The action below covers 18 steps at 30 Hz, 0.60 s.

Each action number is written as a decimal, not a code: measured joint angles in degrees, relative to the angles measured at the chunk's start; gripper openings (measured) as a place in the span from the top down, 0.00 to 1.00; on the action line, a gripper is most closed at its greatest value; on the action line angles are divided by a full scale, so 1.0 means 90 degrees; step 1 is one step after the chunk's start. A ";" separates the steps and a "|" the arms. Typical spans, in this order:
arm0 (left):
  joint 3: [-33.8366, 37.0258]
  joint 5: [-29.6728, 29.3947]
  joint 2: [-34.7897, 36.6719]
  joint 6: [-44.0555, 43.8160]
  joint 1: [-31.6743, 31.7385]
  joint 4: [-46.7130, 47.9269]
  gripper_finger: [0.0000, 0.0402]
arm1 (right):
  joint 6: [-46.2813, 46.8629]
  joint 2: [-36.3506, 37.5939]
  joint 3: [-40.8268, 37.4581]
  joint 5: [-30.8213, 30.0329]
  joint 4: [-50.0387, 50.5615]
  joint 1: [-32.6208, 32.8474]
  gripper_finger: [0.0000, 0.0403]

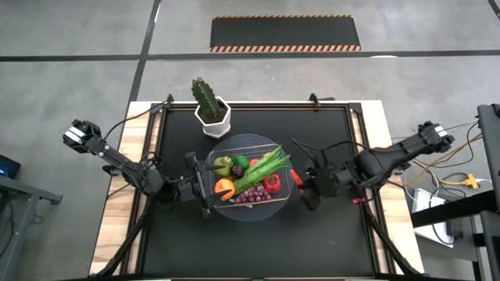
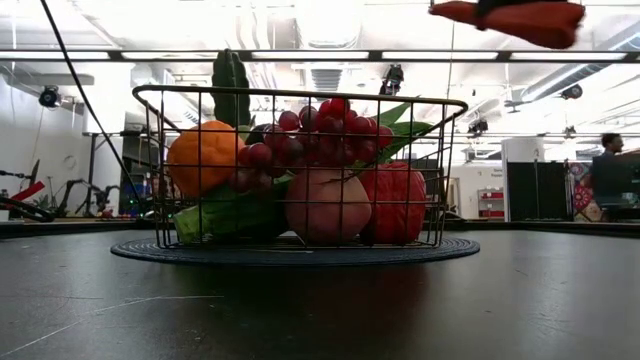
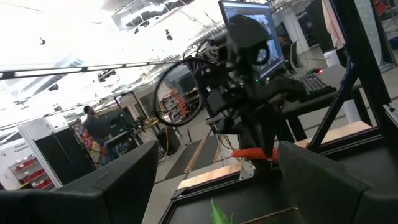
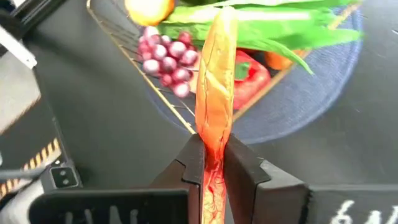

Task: Build produce basket
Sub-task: Put the carrot into the wire basket

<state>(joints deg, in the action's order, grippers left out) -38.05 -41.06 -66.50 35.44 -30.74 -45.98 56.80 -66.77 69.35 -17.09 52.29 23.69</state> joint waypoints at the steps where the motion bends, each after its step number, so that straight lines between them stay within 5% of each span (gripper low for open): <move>1: 0.0001 0.0000 0.0000 0.0000 0.0002 0.0002 0.23 | -0.0192 -0.0118 0.0131 0.0178 -0.0007 -0.0133 0.93; 14: 0.0025 -0.0015 0.0000 0.0000 0.0002 0.0034 0.23 | -0.2233 -0.1522 0.1320 0.1853 0.0260 -0.1661 0.93; 18: 0.0032 -0.0148 0.0000 0.0000 0.0002 0.0033 0.23 | -0.2669 -0.1868 0.1555 0.1866 0.0239 -0.1943 0.93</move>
<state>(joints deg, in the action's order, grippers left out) -37.76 -42.39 -66.50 35.44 -30.72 -45.68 32.79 -83.58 83.35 -0.30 54.44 6.20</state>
